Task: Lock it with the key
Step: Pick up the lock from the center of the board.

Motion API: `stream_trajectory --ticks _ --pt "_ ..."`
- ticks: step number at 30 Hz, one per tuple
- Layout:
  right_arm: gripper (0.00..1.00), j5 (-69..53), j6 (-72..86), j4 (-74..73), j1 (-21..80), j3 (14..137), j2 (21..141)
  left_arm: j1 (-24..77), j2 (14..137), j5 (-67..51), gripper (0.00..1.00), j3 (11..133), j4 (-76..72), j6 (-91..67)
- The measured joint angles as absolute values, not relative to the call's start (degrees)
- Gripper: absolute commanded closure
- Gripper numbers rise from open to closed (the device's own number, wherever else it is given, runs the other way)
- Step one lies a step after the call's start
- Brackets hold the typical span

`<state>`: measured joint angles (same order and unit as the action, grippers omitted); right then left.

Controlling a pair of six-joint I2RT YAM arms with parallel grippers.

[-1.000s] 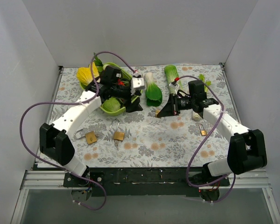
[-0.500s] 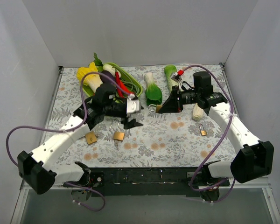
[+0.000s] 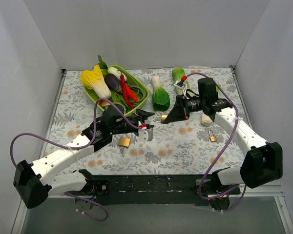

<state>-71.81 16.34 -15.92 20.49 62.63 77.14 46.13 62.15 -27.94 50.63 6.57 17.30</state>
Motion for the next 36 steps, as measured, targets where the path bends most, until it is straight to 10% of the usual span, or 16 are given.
stream_trajectory --ticks 16,26,27,31,36 --pt "0.99 -75.24 30.98 -6.55 20.62 59.13 79.88 49.8 62.59 -24.38 0.7 48.9 1.41 23.09" --pt "0.99 -75.59 33.3 -4.73 21.08 58.59 79.88 50.33 64.12 -23.29 1.0 48.45 1.34 22.79" --pt "0.93 -75.61 33.47 -4.58 21.08 58.57 79.88 50.39 64.12 -23.2 1.0 48.38 1.5 22.7" --pt "0.16 -75.68 34.26 -4.47 21.08 58.54 79.88 50.43 64.14 -22.83 1.0 48.38 1.34 21.74" --pt "0.08 -74.76 26.57 -13.69 19.79 63.13 81.03 50.41 64.71 -22.81 1.0 49.74 5.06 17.8"
